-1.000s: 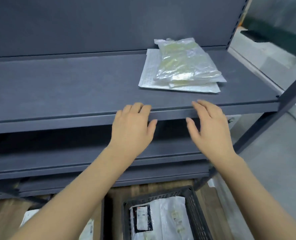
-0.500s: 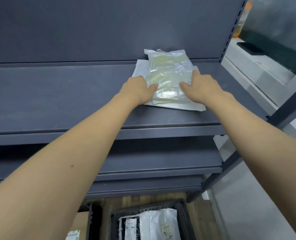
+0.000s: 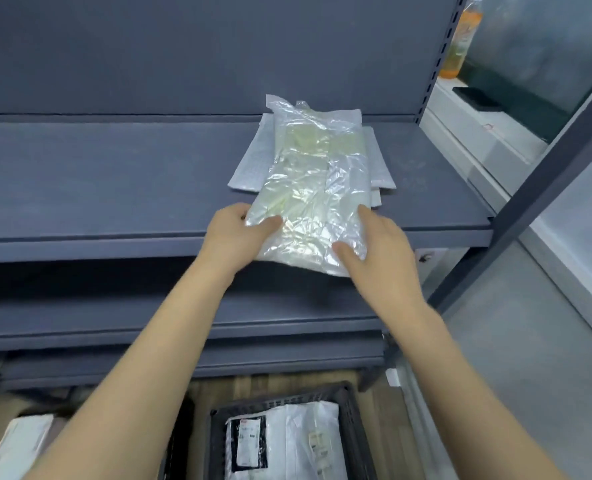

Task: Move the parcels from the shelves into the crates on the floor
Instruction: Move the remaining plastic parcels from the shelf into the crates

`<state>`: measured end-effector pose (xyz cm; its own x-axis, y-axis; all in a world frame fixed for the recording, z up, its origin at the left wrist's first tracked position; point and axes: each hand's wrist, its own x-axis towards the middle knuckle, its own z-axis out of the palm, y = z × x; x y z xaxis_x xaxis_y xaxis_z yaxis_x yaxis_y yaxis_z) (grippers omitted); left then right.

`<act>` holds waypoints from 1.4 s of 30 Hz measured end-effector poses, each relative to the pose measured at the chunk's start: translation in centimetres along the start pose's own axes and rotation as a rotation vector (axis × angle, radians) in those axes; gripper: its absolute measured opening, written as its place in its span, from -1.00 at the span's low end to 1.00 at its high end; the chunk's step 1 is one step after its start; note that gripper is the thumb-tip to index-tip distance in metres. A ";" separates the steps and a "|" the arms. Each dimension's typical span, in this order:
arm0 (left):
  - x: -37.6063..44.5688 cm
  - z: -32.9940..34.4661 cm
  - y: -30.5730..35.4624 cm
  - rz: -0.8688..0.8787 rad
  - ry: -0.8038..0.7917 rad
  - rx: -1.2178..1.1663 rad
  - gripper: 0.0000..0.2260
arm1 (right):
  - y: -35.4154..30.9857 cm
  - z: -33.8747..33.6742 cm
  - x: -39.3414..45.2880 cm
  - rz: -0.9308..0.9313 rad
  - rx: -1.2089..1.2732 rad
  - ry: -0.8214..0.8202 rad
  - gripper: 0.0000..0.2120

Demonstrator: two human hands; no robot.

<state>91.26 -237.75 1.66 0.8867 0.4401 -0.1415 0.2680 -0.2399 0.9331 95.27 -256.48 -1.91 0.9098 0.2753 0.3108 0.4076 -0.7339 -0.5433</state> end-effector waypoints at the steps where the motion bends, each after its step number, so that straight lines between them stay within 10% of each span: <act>1: -1.4 -0.2 -1.0 -0.006 0.011 -0.009 -0.83 | -0.2 0.4 -1.9 0.008 0.038 0.003 -0.41; 11: -13.6 -2.9 -8.9 0.092 0.215 0.115 -0.91 | -1.4 3.5 -14.3 0.079 0.263 -0.206 -0.48; 20: -17.8 -5.8 -14.3 0.339 0.260 0.851 -0.81 | -0.9 3.9 -15.5 0.015 0.172 0.159 -0.73; 24: -18.2 -6.4 -16.3 0.336 0.239 1.042 -0.71 | -0.6 5.3 -16.1 -0.168 0.060 0.031 -0.74; 33: -19.4 -6.6 -20.2 0.483 0.269 1.014 -0.76 | 0.7 8.2 -17.8 -0.258 -0.203 -0.524 -0.50; 42: -20.4 -7.4 -22.5 0.404 0.110 0.854 -0.82 | 1.5 9.9 -19.4 -0.365 -0.203 -0.332 -0.67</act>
<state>64.37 -234.95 -14.02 0.9436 0.2546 0.2116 0.1726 -0.9238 0.3417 79.06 -256.77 -16.48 0.7009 0.6927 0.1697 0.7087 -0.6499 -0.2744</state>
